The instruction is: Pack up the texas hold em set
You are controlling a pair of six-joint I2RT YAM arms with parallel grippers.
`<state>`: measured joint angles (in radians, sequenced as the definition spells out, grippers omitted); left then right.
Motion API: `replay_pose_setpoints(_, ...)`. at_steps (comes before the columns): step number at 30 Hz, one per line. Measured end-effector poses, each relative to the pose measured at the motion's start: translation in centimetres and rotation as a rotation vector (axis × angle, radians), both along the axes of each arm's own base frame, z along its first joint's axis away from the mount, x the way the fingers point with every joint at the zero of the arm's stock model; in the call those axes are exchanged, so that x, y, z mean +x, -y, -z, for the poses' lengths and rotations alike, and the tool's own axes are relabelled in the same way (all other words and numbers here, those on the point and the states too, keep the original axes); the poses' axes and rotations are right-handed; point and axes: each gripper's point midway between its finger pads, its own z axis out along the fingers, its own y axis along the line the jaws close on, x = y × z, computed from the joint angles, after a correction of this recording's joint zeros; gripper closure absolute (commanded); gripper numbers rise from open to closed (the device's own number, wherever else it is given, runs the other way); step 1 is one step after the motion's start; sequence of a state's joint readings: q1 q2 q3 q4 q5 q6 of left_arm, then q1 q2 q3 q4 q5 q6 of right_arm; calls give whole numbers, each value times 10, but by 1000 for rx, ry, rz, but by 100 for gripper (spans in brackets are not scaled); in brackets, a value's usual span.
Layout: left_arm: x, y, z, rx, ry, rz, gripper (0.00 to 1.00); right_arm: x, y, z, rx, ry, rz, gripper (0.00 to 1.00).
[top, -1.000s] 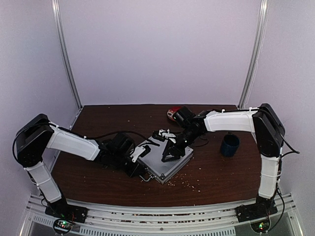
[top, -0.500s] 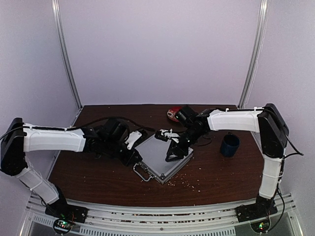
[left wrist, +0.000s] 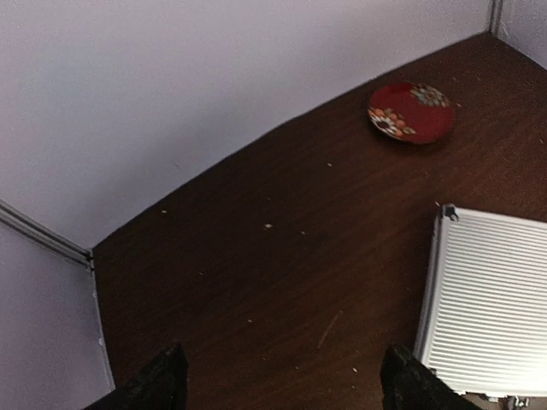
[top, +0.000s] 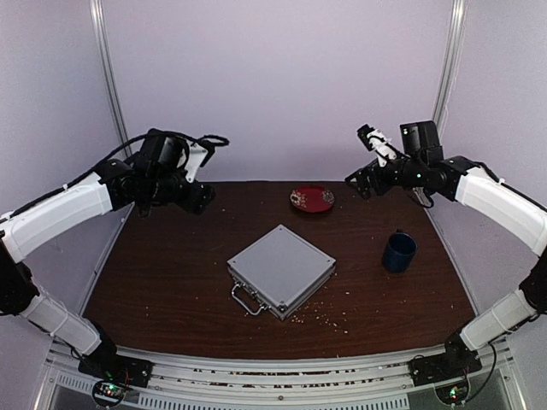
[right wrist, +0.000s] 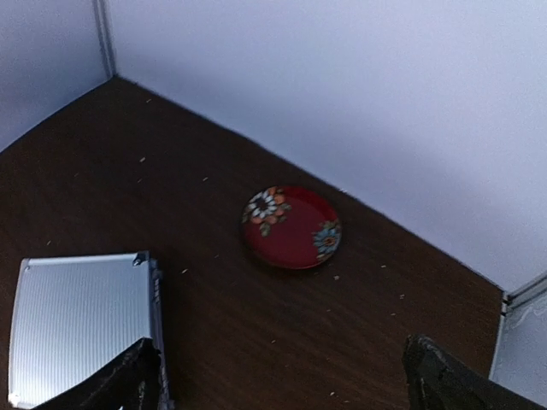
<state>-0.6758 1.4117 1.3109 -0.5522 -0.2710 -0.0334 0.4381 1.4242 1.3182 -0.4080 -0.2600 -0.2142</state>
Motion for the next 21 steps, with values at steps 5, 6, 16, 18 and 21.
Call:
replay_pose_setpoints(5, 32, -38, -50, -54, 171, -161, 2, 23, 40, -36, 48, 128, 272, 0)
replay_pose_setpoints(6, 34, -42, -56, -72, 213, -186, 2, 26, 46, -37, 49, 133, 310, 0)
replay_pose_setpoints(16, 33, -92, -8, -69, 226, -382, 2, 20, 92, -28, 76, 204, 531, 0)
replay_pose_setpoints(18, 32, -92, -10, -84, 238, -386, 2, 20, 94, -34, 88, 220, 538, 0)
replay_pose_setpoints(21, 31, -93, -15, -98, 254, -386, 2, 19, 98, -41, 101, 237, 546, 0)
